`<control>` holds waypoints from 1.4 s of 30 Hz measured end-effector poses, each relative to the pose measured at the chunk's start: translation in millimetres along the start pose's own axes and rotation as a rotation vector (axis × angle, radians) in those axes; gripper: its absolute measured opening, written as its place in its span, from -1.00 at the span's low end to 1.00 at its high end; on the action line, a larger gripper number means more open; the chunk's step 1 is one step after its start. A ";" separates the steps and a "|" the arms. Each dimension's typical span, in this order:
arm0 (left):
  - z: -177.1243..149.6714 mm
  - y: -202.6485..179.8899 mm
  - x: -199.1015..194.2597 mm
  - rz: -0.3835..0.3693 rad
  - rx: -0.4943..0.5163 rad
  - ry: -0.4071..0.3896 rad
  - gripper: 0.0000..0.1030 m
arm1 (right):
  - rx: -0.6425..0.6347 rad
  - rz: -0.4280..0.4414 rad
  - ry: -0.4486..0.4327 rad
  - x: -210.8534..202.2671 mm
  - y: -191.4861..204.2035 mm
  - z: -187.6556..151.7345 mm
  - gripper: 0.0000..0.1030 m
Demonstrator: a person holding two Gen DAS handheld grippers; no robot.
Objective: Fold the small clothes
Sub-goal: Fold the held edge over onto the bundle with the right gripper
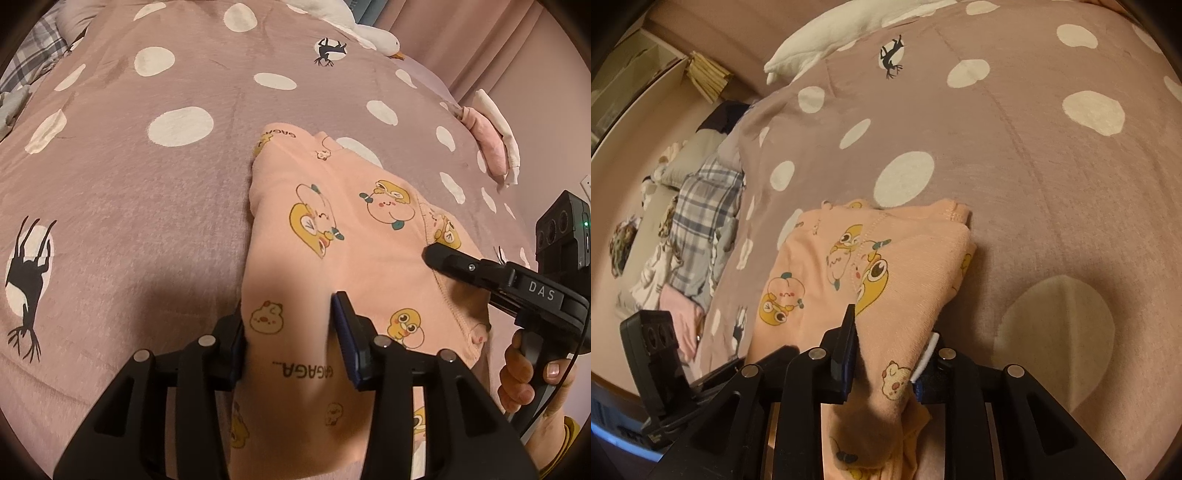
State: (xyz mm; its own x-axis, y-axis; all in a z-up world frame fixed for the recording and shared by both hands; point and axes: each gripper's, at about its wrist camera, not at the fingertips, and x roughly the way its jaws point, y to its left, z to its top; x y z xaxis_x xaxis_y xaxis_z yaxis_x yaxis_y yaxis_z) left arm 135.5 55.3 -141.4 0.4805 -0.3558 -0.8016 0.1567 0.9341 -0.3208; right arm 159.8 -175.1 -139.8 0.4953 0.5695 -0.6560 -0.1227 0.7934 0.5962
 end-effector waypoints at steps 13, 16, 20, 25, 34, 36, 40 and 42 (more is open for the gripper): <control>-8.7 4.0 -5.7 0.016 -0.003 -0.001 -0.12 | 0.023 -0.025 -0.008 -6.8 -3.9 -4.6 -0.57; -10.2 4.2 -7.2 0.019 -0.003 -0.001 -0.11 | 0.027 -0.030 -0.006 -7.7 -4.8 -5.9 -0.57; -12.9 4.1 -8.4 0.020 -0.005 0.000 -0.11 | 0.020 -0.041 -0.008 -8.0 -3.4 -6.3 -0.57; -16.9 5.4 -11.0 0.026 -0.004 0.002 -0.11 | 0.025 -0.045 -0.009 -7.7 -2.6 -7.8 -0.57; -20.3 6.1 -13.3 0.030 -0.002 0.002 -0.11 | 0.032 -0.048 -0.008 -8.5 -4.6 -10.4 -0.57; -20.5 6.0 -13.2 0.030 -0.002 0.002 -0.11 | 0.033 -0.048 -0.008 -8.7 -4.8 -10.4 -0.57; -20.8 6.7 -13.5 0.031 0.000 0.001 -0.09 | 0.033 -0.049 -0.010 -8.8 -5.5 -11.0 -0.57; -21.4 6.9 -13.4 0.031 0.000 0.001 -0.09 | 0.037 -0.050 -0.010 -8.9 -6.4 -12.0 -0.57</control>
State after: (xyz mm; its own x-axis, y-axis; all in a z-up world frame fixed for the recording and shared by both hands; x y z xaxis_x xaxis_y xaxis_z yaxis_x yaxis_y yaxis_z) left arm 111.6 65.9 -143.6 0.4845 -0.3263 -0.8117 0.1412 0.9448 -0.2956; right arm 145.8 -182.7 -143.3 0.5085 0.5270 -0.6810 -0.0661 0.8124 0.5794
